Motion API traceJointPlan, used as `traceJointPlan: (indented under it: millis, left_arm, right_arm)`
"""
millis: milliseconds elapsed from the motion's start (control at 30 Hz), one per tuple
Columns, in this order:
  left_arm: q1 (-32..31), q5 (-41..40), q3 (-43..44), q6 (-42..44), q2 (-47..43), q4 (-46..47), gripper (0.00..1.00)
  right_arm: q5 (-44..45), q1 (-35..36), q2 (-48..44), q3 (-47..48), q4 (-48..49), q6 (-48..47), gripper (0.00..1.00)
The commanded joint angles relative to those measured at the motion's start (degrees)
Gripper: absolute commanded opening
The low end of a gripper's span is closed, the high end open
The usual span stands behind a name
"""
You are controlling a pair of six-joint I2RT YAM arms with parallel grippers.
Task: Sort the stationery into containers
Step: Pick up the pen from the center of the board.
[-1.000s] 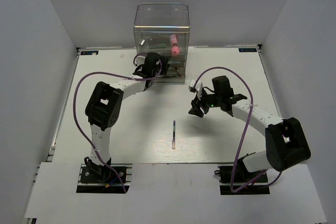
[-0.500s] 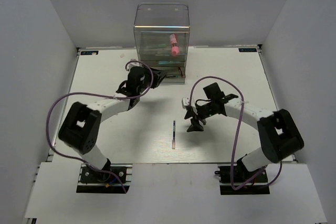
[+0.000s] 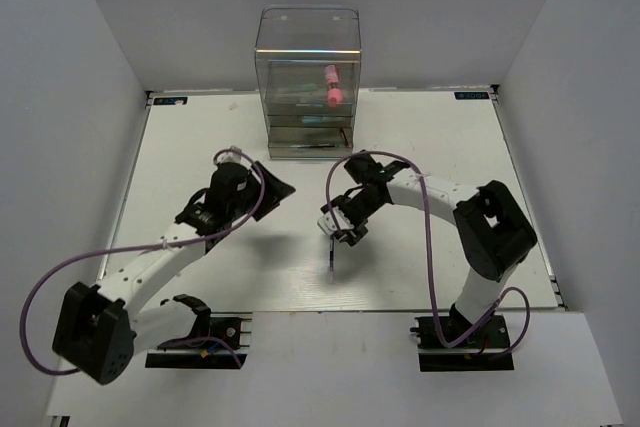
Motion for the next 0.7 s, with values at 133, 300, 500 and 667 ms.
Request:
traceJointPlan:
  millis: [133,300,500,667]
  left_arm:
    - [0.2,-4.1,-10.8,-2.5,-15.0,-11.7,0.71]
    - [0.2,-6.1,-12.7,-3.8,-20.3,-15.0,0.72]
    - [0.2,-7.4,-13.2,-4.3,-21.5,-16.1,0.73]
    - [0.2,-7.4,-13.2,-4.3,-20.9,-16.6,0.73]
  right_arm:
    - [7.9,5.0,3.3,1.3,-8.7,-18.8,0.65]
    - [10.8,7.3,5.2,1.2,-10.9,-21.7,0.6]
    - [14.8,9.4,7.6,2.4,-15.6,-28.6,0.55]
    - [17.5,11.2,10.1,3.6,-16.4,-27.7,0.5]
